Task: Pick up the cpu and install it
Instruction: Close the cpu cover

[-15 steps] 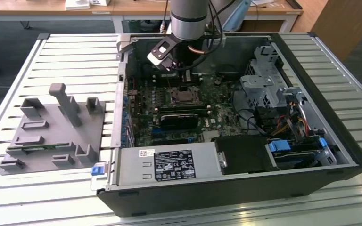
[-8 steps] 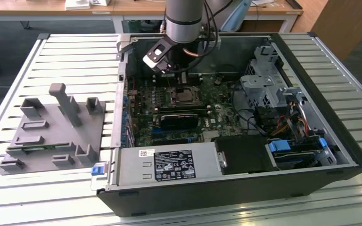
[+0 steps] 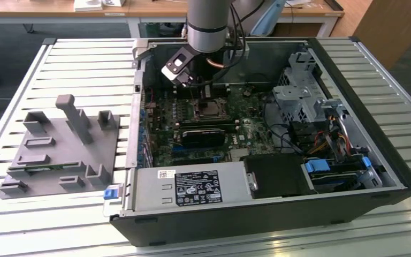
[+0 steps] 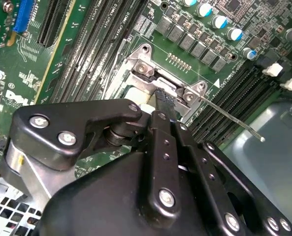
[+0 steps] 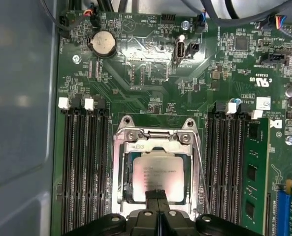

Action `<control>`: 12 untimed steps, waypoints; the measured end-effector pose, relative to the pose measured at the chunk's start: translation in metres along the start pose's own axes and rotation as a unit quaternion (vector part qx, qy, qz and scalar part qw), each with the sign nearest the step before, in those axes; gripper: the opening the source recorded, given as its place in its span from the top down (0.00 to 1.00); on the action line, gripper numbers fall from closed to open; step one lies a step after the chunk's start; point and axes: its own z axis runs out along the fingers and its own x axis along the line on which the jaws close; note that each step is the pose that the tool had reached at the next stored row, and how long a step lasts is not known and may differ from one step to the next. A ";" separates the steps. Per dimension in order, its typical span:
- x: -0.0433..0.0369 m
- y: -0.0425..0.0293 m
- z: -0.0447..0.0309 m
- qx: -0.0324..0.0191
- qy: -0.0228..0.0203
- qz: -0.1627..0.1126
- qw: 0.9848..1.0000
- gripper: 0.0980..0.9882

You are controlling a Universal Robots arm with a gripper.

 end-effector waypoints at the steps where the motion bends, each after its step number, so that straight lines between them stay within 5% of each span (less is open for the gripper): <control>1: 0.0001 -0.0001 0.0025 0.000 0.001 0.000 1.000 0.99; 12: -0.0002 0.0100 0.0051 0.000 0.002 0.000 1.000 0.99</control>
